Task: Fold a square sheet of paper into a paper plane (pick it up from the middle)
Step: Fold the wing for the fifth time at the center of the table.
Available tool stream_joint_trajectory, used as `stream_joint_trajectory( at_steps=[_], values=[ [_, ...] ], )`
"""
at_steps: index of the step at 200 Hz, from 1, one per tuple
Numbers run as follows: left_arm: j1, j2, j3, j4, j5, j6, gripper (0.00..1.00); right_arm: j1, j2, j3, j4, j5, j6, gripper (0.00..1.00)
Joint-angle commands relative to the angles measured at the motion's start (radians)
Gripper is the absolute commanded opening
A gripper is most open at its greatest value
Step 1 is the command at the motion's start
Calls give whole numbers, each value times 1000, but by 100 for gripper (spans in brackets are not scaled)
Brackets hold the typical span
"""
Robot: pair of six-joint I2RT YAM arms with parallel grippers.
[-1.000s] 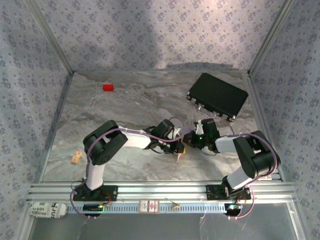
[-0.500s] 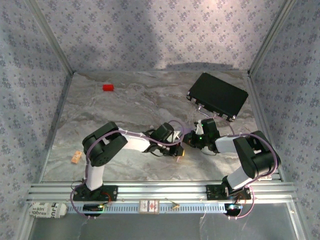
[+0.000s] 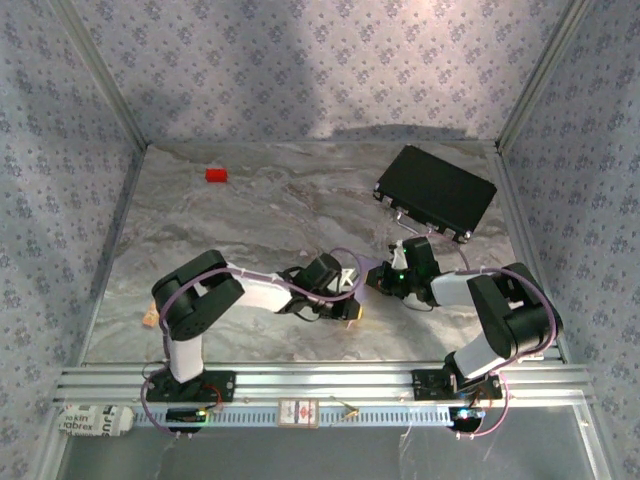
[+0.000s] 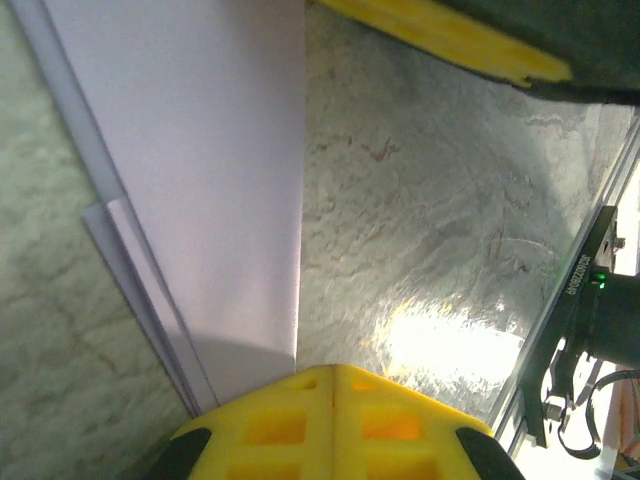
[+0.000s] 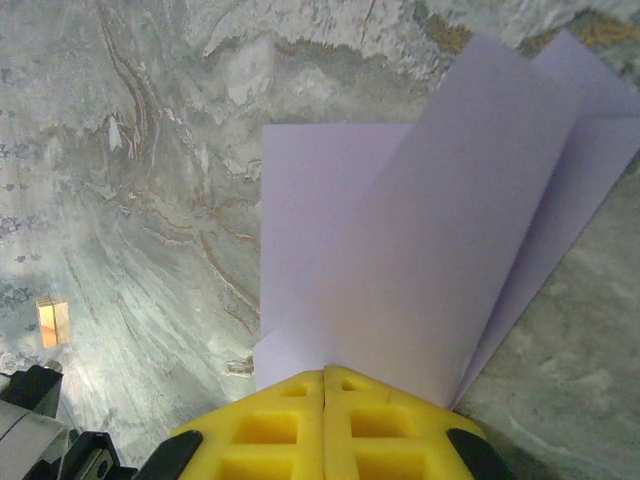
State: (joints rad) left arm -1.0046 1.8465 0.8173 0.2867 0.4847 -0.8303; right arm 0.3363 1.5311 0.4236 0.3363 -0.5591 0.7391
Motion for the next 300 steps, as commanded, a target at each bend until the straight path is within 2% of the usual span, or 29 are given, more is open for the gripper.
stream_joint_trajectory(
  at_steps=[1, 51, 117, 157, 197, 240, 300],
  values=[
    [-20, -13, -55, -141, 13, 16, 4, -11, 11, -29, -120, 108, -29, 7],
    [-23, -36, -97, -103, 38, 0, 5, -11, 17, -26, -121, 110, -31, 7],
    [-29, -101, -148, -158, 26, 33, 5, -11, 17, -27, -117, 110, -28, 7],
    [-32, -186, -159, -156, -32, 26, 4, -8, 9, -27, -118, 108, -26, 7],
    [-8, -277, -149, -68, -82, -2, 4, -8, 5, -28, -120, 108, -26, 7],
    [57, -170, -30, 23, -10, -39, 7, -7, 5, -28, -116, 108, -24, 7],
    [70, 14, 136, -39, 9, -22, 8, -4, 3, -30, -110, 104, -17, 7]
  ],
)
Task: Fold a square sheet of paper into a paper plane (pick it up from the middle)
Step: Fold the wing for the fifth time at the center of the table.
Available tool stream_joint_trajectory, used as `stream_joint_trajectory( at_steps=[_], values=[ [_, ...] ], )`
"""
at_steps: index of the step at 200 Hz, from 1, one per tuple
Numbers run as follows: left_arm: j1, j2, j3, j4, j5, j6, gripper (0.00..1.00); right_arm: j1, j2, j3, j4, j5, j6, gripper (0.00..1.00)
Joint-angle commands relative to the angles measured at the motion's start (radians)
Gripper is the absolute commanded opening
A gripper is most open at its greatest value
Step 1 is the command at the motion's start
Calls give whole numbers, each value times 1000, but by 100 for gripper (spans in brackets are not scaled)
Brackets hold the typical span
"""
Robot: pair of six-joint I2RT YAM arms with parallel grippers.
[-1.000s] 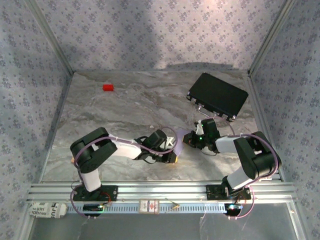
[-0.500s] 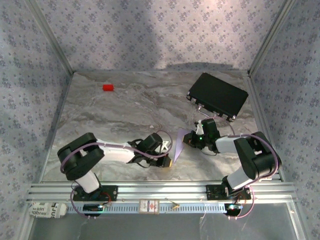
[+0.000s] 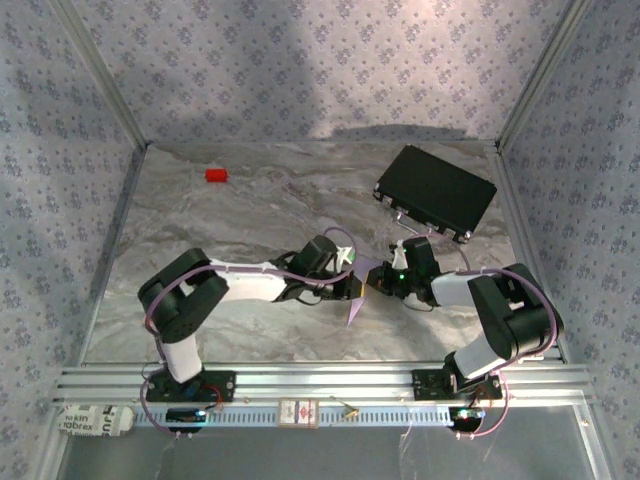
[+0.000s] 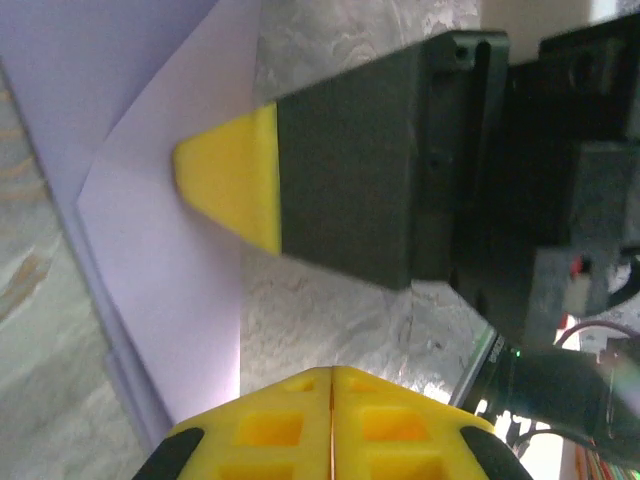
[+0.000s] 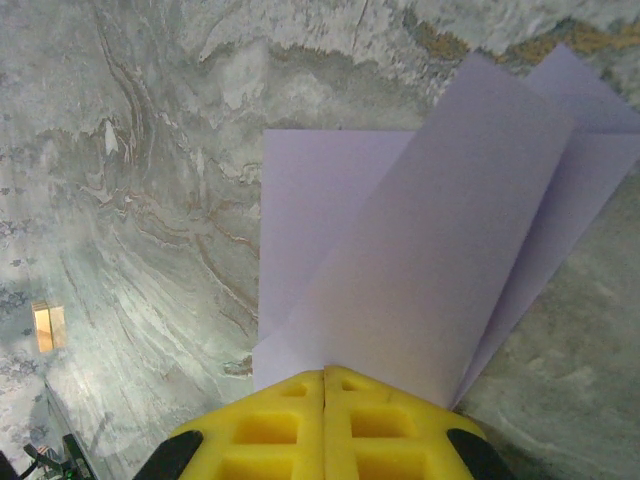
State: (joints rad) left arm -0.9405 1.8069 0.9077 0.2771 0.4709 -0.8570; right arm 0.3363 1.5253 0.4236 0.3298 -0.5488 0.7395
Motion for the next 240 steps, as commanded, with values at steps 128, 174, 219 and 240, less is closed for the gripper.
stream_joint_trajectory(
  at_steps=[128, 174, 219, 240],
  values=[
    [-14, 150, -51, -172, -38, 93, 3, -15, -153, 29, -216, 107, -48, 11],
    [-9, 157, -76, -139, -12, 97, 2, 6, -228, 17, -184, 75, -46, 11],
    [-2, 152, -63, -154, -11, 102, 2, 71, -134, 42, -120, 73, -34, 10],
    [0, 155, -61, -155, -9, 101, 2, 75, -74, 60, -101, 66, -41, 10]
  ],
)
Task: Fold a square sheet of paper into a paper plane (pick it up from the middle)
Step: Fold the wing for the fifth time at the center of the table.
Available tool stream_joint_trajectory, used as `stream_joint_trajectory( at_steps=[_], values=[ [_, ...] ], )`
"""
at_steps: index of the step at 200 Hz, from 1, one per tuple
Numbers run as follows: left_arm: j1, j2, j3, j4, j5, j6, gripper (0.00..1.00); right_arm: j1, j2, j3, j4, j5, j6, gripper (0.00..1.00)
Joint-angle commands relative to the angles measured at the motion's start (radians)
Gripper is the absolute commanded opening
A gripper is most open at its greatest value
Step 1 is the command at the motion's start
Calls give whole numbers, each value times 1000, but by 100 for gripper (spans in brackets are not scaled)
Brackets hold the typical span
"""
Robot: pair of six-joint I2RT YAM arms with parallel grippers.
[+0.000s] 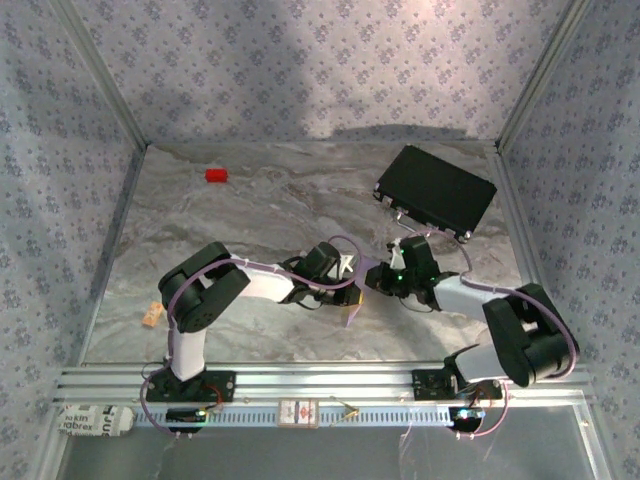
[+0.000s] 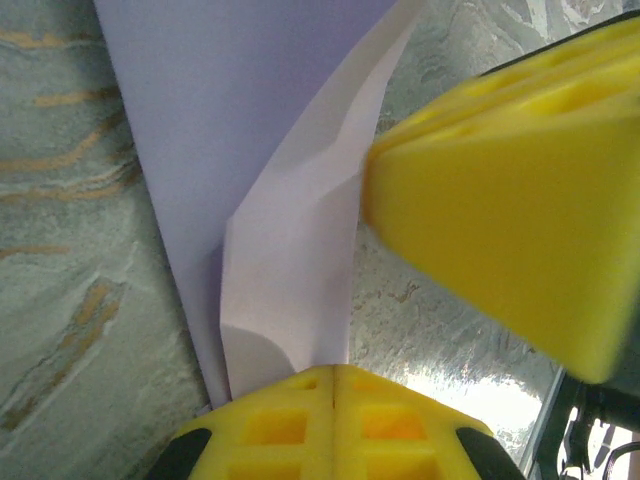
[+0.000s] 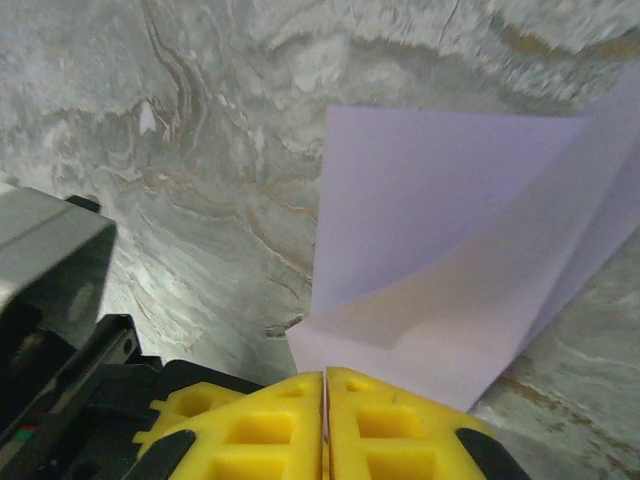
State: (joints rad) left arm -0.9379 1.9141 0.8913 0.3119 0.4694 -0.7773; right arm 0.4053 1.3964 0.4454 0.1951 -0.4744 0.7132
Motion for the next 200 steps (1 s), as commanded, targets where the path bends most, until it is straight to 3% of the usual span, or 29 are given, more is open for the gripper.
stream_joint_trajectory(
  at_steps=[1, 27, 109, 200],
  values=[
    [-3, 48, -44, -190, -8, 22, 2, 6, 58, 38, 33, -8, -16, 10],
    [-2, 49, -46, -192, -8, 20, 2, -19, 107, 52, -1, 40, -39, 9],
    [-3, 49, -78, -179, -5, 18, 0, -139, 188, 98, 7, -25, -56, 10],
    [-1, 36, -97, -183, 0, 18, 0, -211, 228, 171, -86, 63, -70, 9]
  ],
)
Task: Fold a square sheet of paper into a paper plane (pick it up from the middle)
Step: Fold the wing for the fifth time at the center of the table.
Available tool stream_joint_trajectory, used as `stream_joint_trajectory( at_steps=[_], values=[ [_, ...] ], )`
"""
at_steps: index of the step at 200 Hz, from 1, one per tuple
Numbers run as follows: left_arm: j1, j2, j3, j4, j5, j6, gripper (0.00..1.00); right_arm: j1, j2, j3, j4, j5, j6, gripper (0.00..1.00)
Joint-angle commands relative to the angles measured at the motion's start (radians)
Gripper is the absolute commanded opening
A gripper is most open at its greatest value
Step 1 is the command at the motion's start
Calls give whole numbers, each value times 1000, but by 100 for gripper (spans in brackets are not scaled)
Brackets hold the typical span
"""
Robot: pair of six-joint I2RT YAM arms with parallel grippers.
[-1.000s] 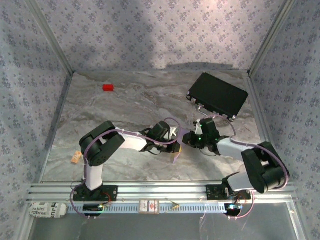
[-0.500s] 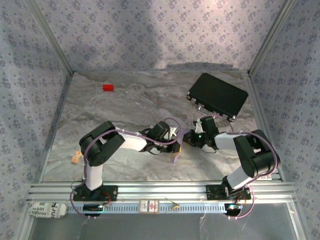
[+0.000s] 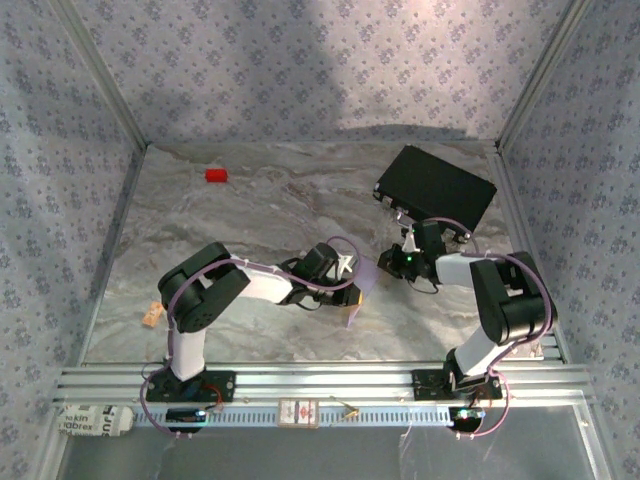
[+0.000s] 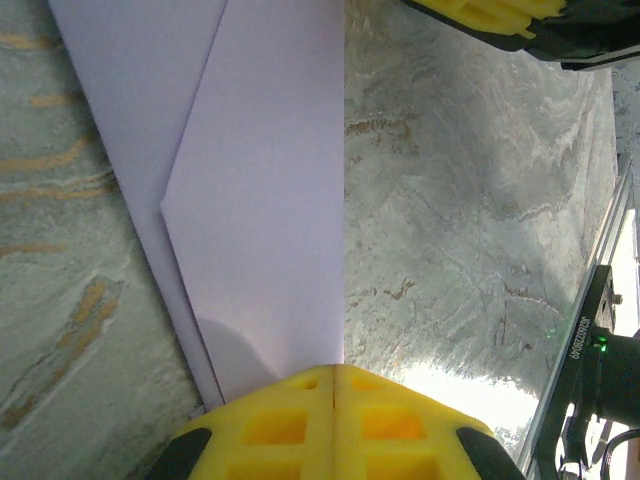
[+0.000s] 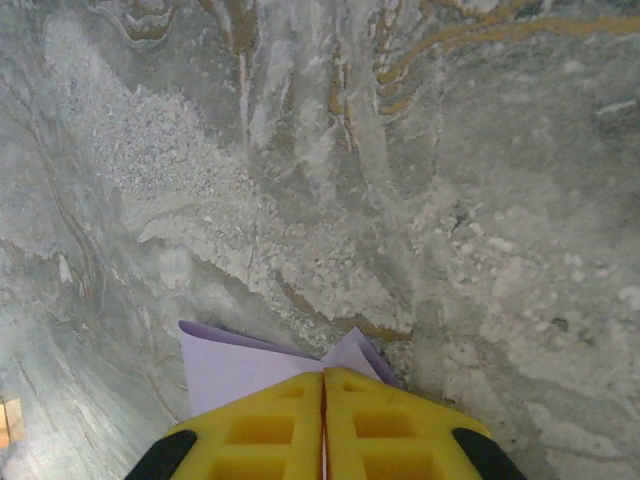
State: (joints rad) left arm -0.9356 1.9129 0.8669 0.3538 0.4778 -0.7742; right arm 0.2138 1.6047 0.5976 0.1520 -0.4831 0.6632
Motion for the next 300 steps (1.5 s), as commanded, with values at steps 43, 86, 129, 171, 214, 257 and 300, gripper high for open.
stream_joint_trajectory(
  at_steps=[43, 86, 129, 171, 214, 257, 300],
  values=[
    [-3, 33, -81, -221, -7, 17, 0, -44, -35, 6, 8, 65, -8, 10],
    [-3, 31, -84, -220, -4, 21, 0, -38, -171, 12, -42, 38, -26, 11],
    [-3, 26, -84, -219, -3, 24, 0, 56, -202, -45, -14, -5, -23, 11],
    [-3, 23, -80, -223, -2, 26, 0, 96, -131, -60, 2, -7, -26, 10],
    [-3, 1, -80, -225, -1, 30, 0, 79, -44, -52, -20, 62, -27, 5],
    [-2, 3, -87, -233, 4, 41, 0, 21, -6, -49, 12, 69, -25, 4],
    [3, 9, -103, -217, 10, 38, 0, -31, 4, -27, 40, 37, -27, 4]
  ],
)
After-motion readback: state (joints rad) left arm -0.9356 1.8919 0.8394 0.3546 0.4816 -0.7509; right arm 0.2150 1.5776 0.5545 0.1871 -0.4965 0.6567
